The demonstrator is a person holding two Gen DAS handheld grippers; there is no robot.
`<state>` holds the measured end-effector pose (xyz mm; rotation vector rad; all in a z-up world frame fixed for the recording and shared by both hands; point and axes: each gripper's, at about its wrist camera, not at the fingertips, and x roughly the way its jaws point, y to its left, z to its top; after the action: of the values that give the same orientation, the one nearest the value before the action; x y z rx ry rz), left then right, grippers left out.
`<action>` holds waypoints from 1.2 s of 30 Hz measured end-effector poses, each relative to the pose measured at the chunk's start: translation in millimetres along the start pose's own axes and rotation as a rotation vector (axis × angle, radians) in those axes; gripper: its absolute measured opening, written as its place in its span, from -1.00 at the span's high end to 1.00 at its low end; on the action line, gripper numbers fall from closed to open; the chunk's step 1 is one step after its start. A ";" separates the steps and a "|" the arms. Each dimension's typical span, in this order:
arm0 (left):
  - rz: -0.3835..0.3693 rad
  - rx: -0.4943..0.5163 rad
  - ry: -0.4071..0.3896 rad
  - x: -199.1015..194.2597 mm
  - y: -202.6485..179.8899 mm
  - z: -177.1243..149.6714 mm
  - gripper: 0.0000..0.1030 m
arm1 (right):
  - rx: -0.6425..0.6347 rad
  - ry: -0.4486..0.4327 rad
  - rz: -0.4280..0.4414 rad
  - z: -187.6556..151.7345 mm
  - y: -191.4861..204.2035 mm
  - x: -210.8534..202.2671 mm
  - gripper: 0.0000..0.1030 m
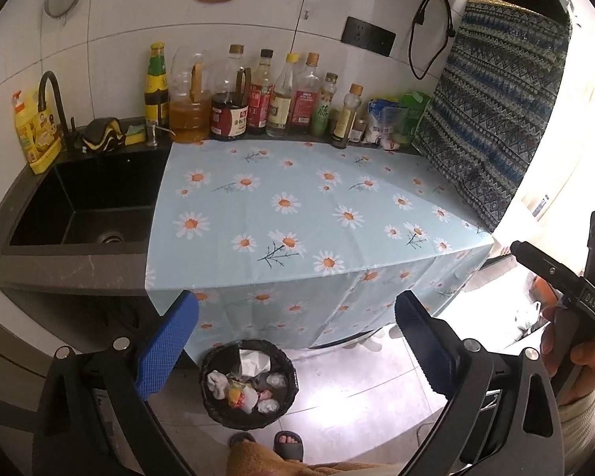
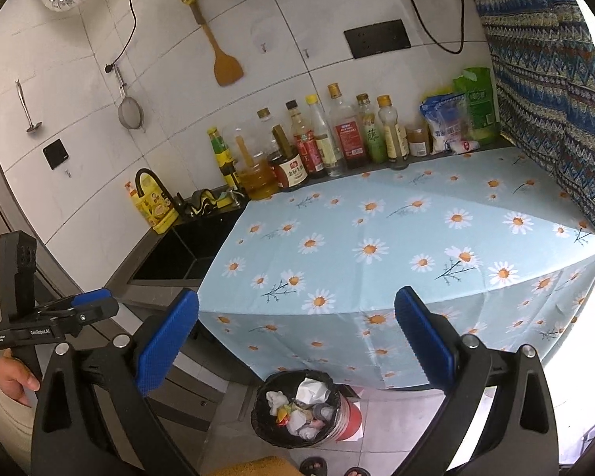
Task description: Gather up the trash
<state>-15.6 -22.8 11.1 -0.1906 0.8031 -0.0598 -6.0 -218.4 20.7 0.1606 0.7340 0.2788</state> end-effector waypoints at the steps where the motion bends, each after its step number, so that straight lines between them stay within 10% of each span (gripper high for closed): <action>1: 0.005 0.002 -0.003 -0.6 -0.9 0.5 -0.87 | 0.004 -0.008 -0.001 0.4 -1.4 -2.1 -0.90; 36: 0.060 0.011 -0.005 -4.6 16.3 -4.8 -0.87 | -0.024 0.026 -0.012 -1.1 19.8 13.3 -0.90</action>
<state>-22.5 -7.0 8.0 -0.1564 0.8025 -0.0068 -1.2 -195.4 16.2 0.1295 0.7565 0.2785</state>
